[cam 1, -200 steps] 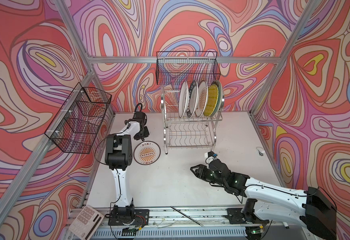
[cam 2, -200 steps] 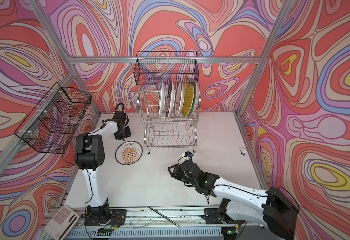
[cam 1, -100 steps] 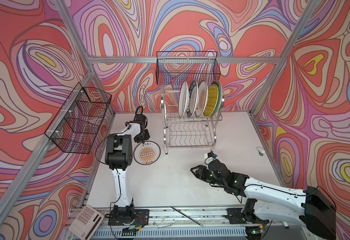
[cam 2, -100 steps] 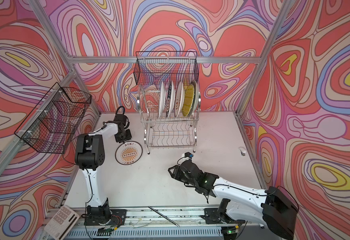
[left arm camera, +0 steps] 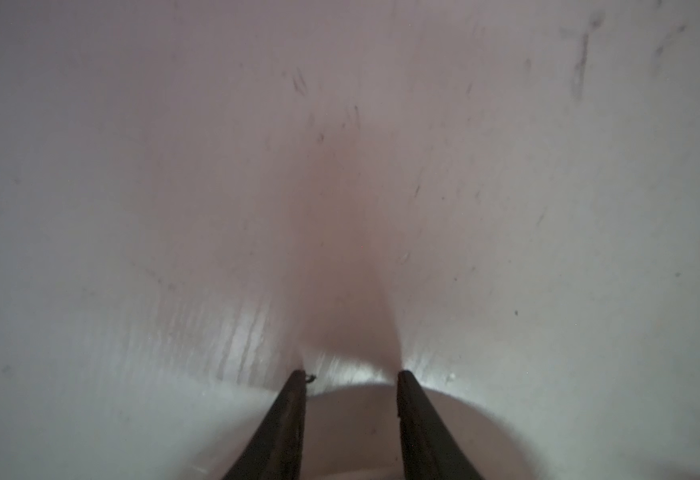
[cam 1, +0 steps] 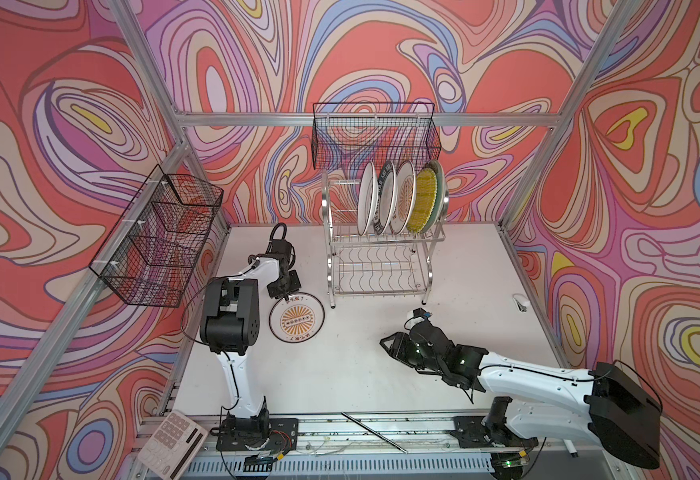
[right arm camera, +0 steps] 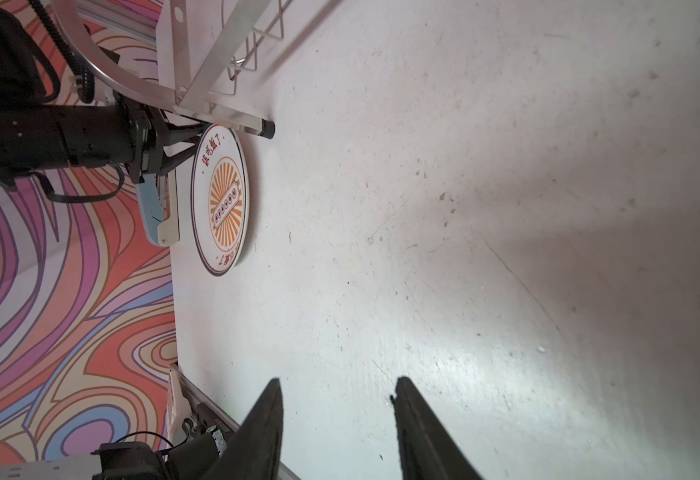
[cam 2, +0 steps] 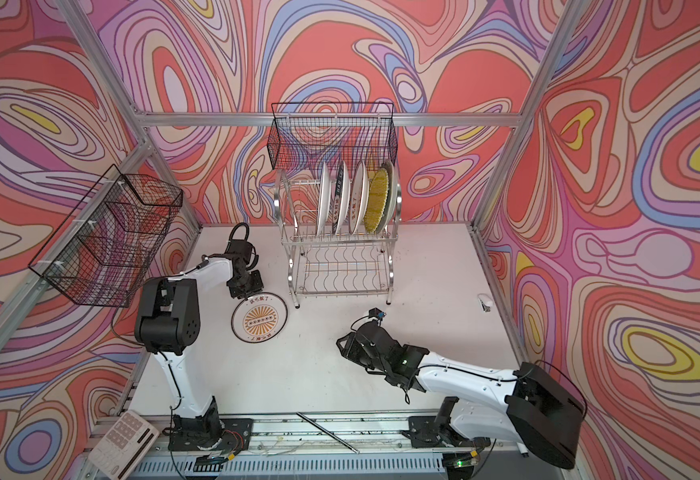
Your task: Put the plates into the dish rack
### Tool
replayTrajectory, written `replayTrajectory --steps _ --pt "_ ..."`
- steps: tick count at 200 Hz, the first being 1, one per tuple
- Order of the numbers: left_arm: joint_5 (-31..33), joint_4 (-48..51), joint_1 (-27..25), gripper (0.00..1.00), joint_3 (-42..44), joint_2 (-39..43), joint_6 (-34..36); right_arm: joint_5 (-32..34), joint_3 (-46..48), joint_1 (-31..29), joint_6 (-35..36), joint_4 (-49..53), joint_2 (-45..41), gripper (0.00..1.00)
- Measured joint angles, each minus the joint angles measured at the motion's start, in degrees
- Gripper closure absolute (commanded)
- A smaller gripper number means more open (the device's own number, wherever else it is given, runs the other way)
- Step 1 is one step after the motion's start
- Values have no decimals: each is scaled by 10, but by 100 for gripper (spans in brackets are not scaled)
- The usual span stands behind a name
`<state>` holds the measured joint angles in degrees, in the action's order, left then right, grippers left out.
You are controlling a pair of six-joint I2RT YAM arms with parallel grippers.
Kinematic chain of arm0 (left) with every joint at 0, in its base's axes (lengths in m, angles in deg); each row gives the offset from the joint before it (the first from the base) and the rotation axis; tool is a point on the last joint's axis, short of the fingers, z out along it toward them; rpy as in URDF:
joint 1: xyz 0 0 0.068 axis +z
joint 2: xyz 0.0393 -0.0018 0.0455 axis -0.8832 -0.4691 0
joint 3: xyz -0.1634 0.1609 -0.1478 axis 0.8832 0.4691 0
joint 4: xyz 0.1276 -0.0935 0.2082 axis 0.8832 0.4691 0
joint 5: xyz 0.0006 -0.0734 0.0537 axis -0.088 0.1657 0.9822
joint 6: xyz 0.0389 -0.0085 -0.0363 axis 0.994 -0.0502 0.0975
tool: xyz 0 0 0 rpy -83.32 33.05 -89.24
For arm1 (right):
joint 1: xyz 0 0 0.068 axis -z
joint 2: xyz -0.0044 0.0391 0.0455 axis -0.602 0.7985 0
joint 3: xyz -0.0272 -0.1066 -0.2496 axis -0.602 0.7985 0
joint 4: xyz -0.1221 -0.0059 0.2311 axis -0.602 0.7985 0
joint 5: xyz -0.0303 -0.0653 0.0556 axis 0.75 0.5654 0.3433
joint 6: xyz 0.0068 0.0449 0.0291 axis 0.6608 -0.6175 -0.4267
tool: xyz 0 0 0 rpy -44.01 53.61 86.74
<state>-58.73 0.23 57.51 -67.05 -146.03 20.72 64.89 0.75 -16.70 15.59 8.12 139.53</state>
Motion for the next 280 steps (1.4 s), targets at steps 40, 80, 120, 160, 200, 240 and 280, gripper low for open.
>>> replayTrajectory --steps 40,80,120,160,200,240,280 --pt "1 -16 -31 61 83 64 -14 -10 8 0 -17 -58 52 55" --pt "1 -42 -54 60 163 132 -48 -27 -5 -11 -21 -109 125 54" --pt "12 -45 -59 53 181 163 -61 -49 -43 -26 -20 -159 205 54" --pt "33 -41 -59 50 181 219 -57 -66 -84 -32 -18 -192 262 53" --pt "49 -27 -59 49 184 273 -46 -84 -133 -33 -10 -198 315 53" --pt "61 -1 -59 47 224 362 -43 -100 -180 -33 -3 -206 367 53" --pt "60 26 -59 45 259 445 -51 -117 -210 -33 -1 -214 403 54"
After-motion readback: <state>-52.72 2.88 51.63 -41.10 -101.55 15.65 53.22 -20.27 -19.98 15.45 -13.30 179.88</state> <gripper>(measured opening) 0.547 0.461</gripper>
